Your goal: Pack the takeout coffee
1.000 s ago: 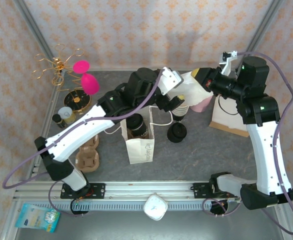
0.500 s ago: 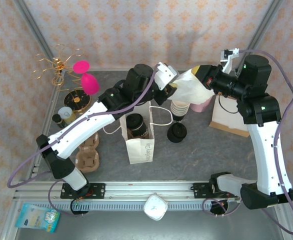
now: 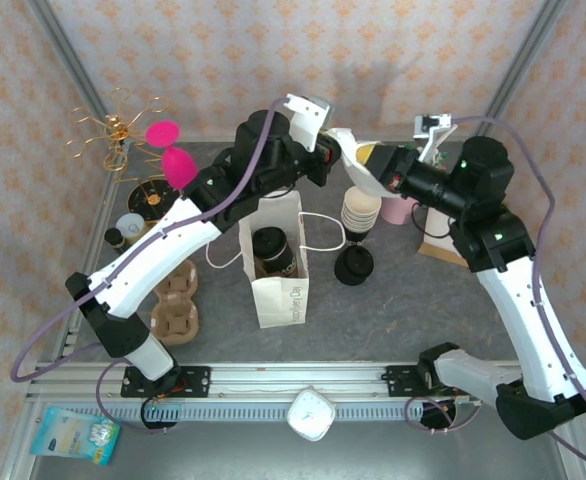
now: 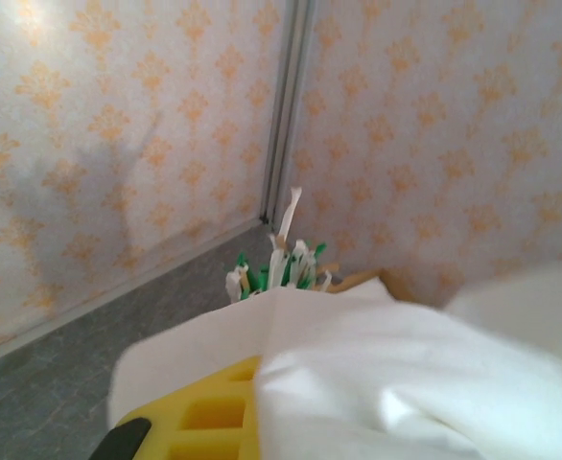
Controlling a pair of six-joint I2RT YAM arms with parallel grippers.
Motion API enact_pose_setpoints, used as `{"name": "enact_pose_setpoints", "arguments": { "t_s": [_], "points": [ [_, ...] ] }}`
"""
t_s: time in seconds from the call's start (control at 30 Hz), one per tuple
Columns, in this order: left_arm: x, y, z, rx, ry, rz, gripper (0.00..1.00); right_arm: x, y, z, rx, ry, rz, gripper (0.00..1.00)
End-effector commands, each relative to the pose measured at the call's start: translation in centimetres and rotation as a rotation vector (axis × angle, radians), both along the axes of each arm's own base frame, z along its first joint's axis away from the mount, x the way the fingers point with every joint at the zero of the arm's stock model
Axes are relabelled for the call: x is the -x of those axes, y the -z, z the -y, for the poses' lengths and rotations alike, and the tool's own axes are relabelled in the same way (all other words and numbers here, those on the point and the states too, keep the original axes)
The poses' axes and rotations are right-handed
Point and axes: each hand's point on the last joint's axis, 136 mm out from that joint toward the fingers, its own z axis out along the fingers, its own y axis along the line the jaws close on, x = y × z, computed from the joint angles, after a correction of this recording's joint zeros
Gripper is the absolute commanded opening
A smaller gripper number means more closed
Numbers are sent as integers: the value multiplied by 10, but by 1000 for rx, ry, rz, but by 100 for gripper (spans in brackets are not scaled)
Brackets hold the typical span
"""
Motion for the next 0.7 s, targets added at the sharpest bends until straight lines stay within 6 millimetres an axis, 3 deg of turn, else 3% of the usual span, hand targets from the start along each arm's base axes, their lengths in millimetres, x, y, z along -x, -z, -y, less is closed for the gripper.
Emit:
{"name": "enact_pose_setpoints", "arguments": {
  "t_s": [0.0,0.1,0.17,0.3,0.47,0.57,0.67],
  "points": [
    [9,-45,-20,149,-54,1,0,9,-36,-3,-86,4,125,3],
    [7,-49,-34,156,-108,-21,0,17,-48,4,-109,34,178,15],
    [6,-50,-42,141,-134,-15,0,21,-49,10,-95,63,194,30],
    [0,-50,-58,126,-174,-31,0,38,-50,-1,-52,-45,240,39],
    [-3,-52,-74,71,-198,-50,0,49,-52,16,141,35,413,55],
    [-2,-50,-78,26,-201,-68,0,48,-45,16,234,39,539,71],
    [1,-48,-80,6,-197,-81,0,28,-26,14,348,81,631,78]
  ]
}}
